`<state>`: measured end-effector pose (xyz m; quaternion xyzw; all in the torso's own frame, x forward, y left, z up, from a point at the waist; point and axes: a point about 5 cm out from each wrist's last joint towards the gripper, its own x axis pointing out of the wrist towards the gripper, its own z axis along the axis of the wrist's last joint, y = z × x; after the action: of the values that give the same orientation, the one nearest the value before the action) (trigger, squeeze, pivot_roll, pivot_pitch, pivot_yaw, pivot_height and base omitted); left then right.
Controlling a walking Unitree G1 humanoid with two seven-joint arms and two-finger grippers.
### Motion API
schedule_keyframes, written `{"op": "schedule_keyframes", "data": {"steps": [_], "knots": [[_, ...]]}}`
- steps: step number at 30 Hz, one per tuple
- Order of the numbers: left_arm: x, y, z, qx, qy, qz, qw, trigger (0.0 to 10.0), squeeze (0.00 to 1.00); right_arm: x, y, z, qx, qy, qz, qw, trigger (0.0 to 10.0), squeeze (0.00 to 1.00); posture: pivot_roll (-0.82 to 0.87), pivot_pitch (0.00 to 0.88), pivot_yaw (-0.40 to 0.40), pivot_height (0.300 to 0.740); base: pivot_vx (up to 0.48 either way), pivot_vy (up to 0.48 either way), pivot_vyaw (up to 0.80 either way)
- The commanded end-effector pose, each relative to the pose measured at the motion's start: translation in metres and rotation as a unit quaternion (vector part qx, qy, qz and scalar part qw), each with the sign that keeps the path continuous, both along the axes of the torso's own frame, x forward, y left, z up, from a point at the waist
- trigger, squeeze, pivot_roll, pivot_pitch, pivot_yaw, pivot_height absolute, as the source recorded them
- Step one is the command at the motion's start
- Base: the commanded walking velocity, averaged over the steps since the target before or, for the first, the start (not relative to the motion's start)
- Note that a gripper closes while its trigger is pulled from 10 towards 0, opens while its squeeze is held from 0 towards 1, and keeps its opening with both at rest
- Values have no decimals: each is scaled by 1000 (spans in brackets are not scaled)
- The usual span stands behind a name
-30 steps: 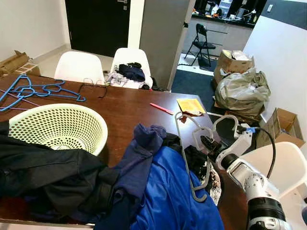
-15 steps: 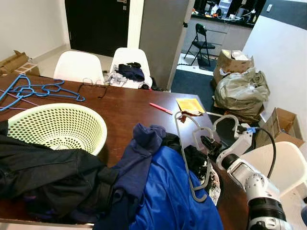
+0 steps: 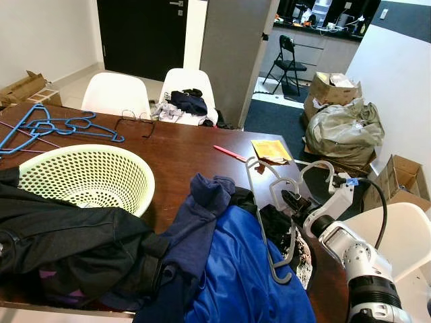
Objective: Hang hanger
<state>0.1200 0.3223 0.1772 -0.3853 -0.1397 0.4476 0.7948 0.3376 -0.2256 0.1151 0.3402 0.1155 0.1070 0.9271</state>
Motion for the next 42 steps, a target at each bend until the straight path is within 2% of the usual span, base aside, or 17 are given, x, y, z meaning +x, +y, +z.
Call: {"op": "schedule_keyframes", "data": {"steps": [1, 5, 7, 9, 11, 12, 13, 15, 17, 22, 25, 32, 33, 36, 39, 40, 42], "knots": [[0, -48, -69, -192, 11, -2, 981, 10000, 0, -1, -2, -4, 2, 13, 3, 1000, 10000, 0, 172, 0, -142, 740, 0, 0, 0], [1, -43, -74, -187, 30, -3, 982, 10000, 0, 0, -1, -4, 1, 12, 4, 1000, 10000, 0, 169, 0, -144, 740, 0, 0, 0], [16, -35, -63, -98, 79, -57, 990, 10000, 0, 0, -1, -3, -2, 10, 2, 1000, 10000, 0, 162, 0, -142, 740, 0, 0, 0], [25, -33, -54, -37, 109, -92, 989, 10000, 0, 1, -1, -3, -2, 9, 1, 1000, 10000, 0, 160, 0, -143, 740, 0, 0, 0], [40, -25, -34, 85, 161, -129, 975, 10000, 0, 2, 0, -2, -5, 7, 1, 1000, 10000, 0, 154, 0, -138, 740, 0, 0, 0], [40, -25, -34, 85, 161, -129, 975, 10000, 0, 2, 0, -2, -5, 7, 1, 1000, 10000, 0, 154, 0, -138, 740, 0, 0, 0], [44, -22, -26, 125, 172, -136, 967, 10000, 0, 2, 0, -2, -5, 7, 1, 1000, 10000, 0, 152, 0, -136, 740, 0, 0, 0], [44, -22, -26, 125, 172, -136, 967, 10000, 0, 2, 0, -2, -5, 7, 1, 1000, 10000, 0, 152, 0, -136, 740, 0, 0, 0], [52, -16, -13, 189, 194, -130, 954, 10000, 0, 2, 0, -1, -4, 6, -1, 1000, 10000, 0, 151, 0, -123, 740, 0, 0, 0], [49, -18, -21, 155, 211, -113, 958, 10000, 0, 2, -1, -1, 0, 3, -3, 1000, 10000, 0, 155, 0, -121, 740, 0, 0, 0], [46, -27, -35, 131, 216, -119, 960, 10000, 0, 2, -1, 0, 2, 3, -2, 1000, 10000, 0, 160, 0, -128, 740, 0, 0, 0], [61, -42, -30, 147, 171, -167, 960, 10000, 0, 3, 0, -1, 3, 5, 2, 1000, 10000, 0, 162, 0, -134, 740, 0, 0, 0], [70, -50, -23, 160, 143, -201, 956, 10000, 0, 3, 0, -1, 3, 5, 2, 1000, 10000, 0, 162, 0, -134, 740, 0, 0, 0], [76, -56, -18, 168, 124, -223, 952, 10000, 0, 3, 0, -1, 3, 5, 2, 1000, 10000, 0, 162, 0, -134, 740, 0, 0, 0], [87, -80, -2, 219, 93, -289, 927, 10000, 0, 2, -1, -1, 3, 4, -2, 1000, 10000, 0, 151, 0, -125, 740, 0, 0, 0], [87, -80, -2, 219, 93, -289, 927, 10000, 0, 2, -1, -1, 3, 4, -2, 1000, 10000, 0, 151, 0, -125, 740, 0, 0, 0], [89, -87, 3, 244, 93, -304, 916, 10000, 0, 2, -2, -2, 2, 5, -3, 1000, 10000, 0, 148, 0, -125, 740, 0, 0, 0]]}}
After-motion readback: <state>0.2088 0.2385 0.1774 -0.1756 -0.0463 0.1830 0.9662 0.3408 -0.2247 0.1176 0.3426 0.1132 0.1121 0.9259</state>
